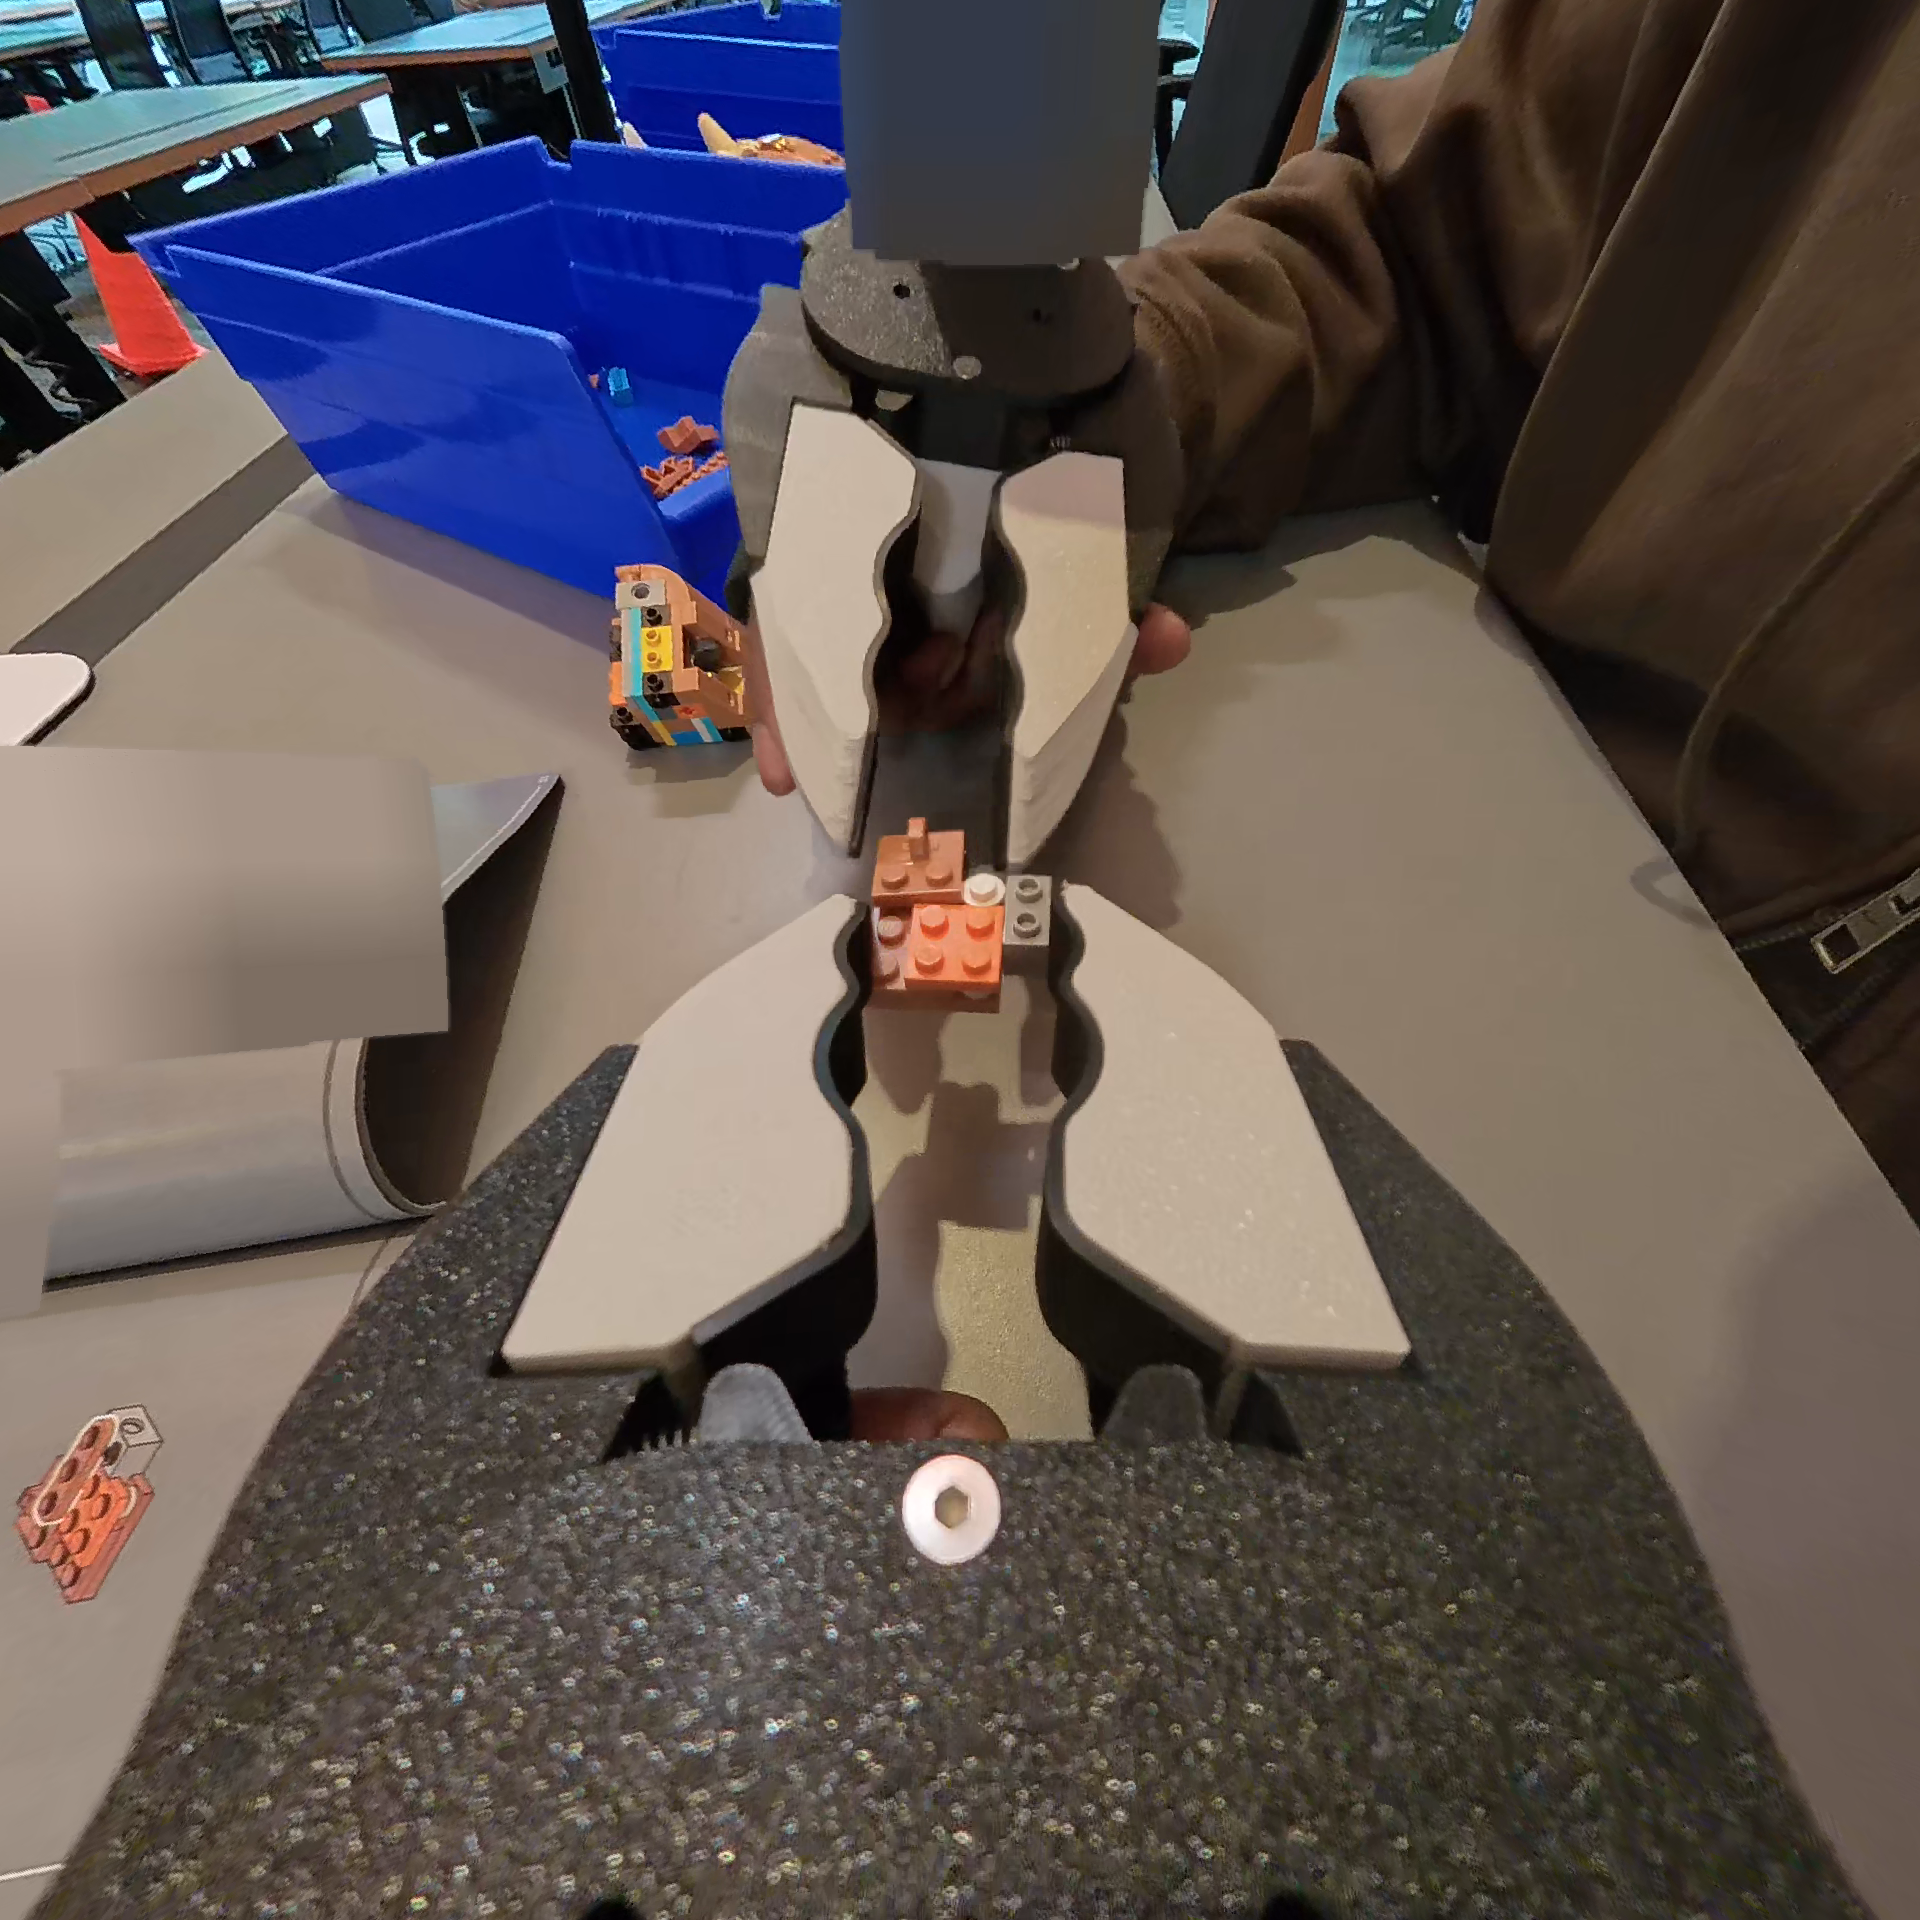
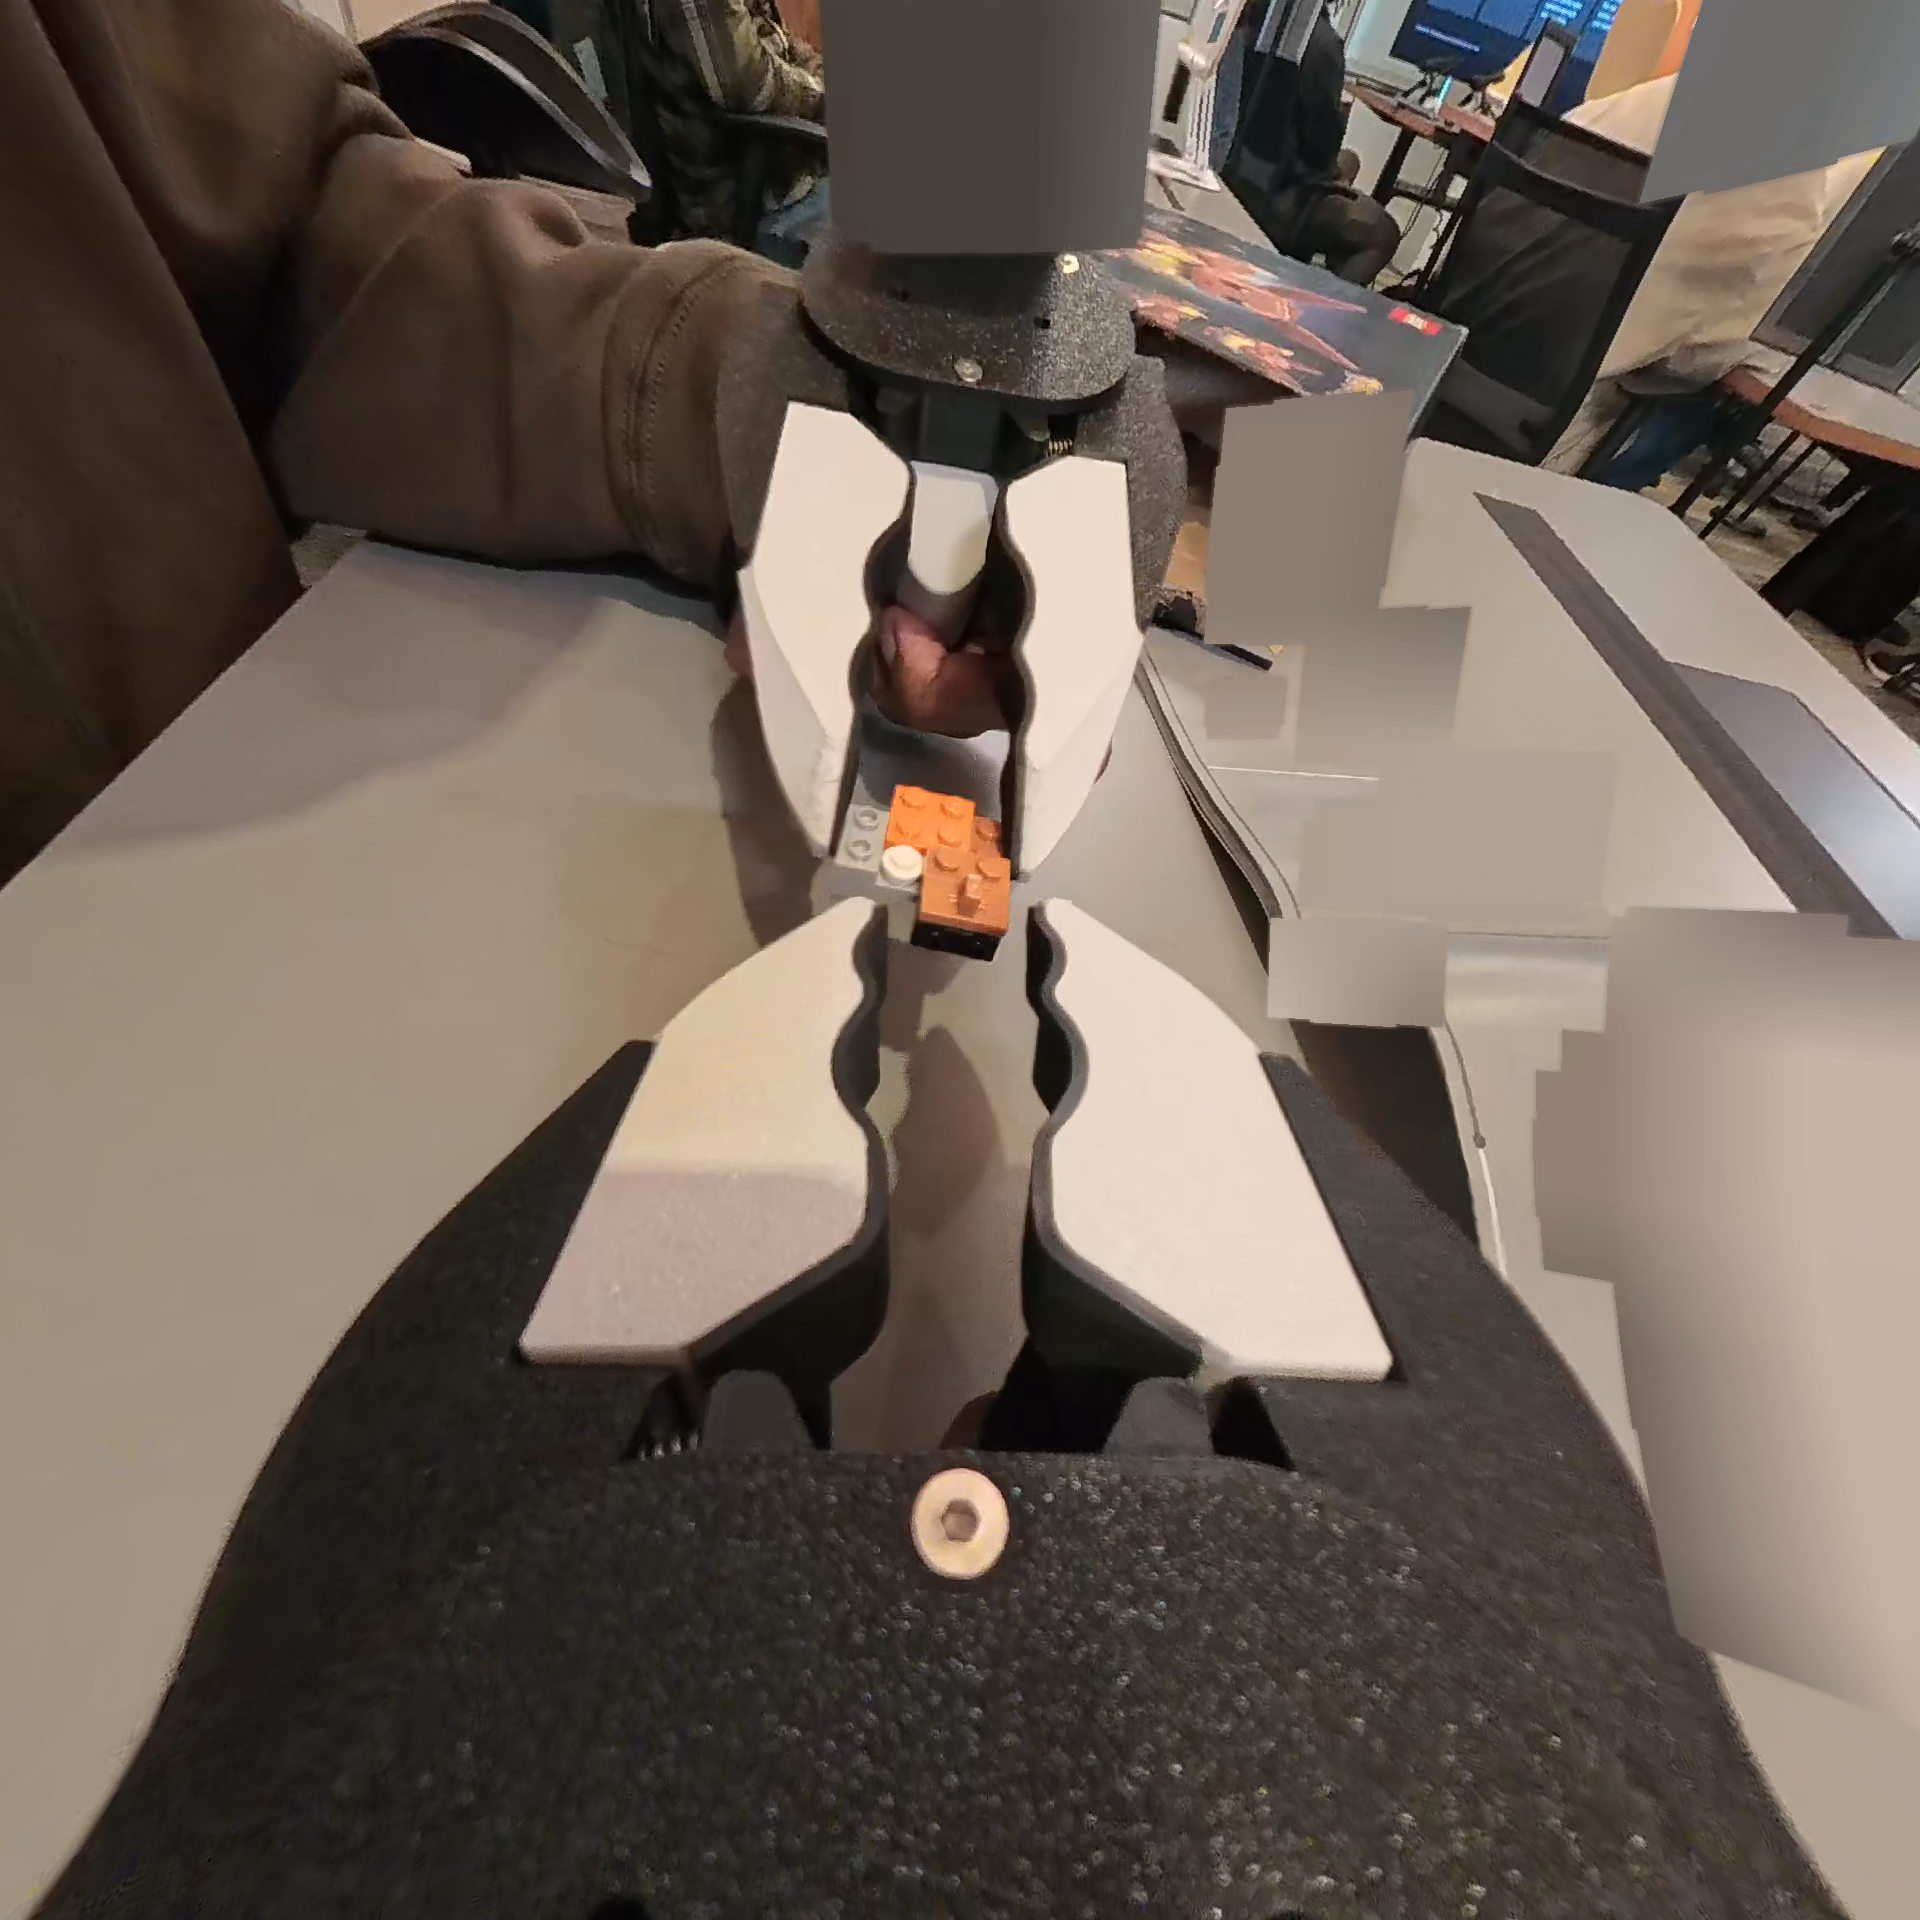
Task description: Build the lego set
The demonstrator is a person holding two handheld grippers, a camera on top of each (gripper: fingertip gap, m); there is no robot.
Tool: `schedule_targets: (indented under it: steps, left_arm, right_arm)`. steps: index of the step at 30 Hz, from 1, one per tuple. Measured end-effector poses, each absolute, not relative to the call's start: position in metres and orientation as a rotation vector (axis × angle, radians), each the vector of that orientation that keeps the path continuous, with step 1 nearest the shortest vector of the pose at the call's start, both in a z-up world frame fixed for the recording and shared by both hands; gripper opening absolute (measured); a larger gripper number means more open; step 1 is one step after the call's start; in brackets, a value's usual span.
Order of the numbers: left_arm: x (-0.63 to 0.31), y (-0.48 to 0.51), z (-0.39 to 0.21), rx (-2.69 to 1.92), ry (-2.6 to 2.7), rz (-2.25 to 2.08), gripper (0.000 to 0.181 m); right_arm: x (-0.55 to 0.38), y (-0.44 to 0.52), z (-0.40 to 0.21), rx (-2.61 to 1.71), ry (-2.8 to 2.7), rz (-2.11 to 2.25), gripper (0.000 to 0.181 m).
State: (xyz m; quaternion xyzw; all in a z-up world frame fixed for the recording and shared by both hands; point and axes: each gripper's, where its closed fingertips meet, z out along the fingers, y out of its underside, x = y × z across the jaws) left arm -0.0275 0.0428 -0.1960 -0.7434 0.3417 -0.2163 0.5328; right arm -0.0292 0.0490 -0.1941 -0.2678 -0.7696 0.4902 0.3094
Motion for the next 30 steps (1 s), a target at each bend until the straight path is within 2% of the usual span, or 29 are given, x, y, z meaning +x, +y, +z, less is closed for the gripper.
schedule_targets:
  steps: [5, 15, 23, 27, 30]
  left_arm:
    - [-0.028, 0.042, -0.191, -1.755, 0.799, -0.534, 0.032]
    - [-0.022, 0.039, -0.185, -1.731, 0.789, -0.607, 0.032]
    - [-0.019, 0.038, -0.185, -1.735, 0.781, -0.645, 0.032]
    - [-0.018, 0.038, -0.185, -1.742, 0.766, -0.667, 0.032]
    - [-0.018, 0.039, -0.183, -1.749, 0.743, -0.684, 0.032]
  right_arm:
    - [-0.027, 0.051, -0.185, -0.508, -1.965, 1.162, 0.036]
    - [-0.032, 0.051, -0.193, -0.007, -1.814, 0.521, 0.045]
    - [-0.035, 0.045, -0.188, 0.104, -1.725, 0.395, 0.033]
    - [-0.035, 0.045, -0.187, 0.129, -1.697, 0.352, 0.018]
    - [-0.036, 0.046, -0.186, 0.129, -1.688, 0.338, 0.017]
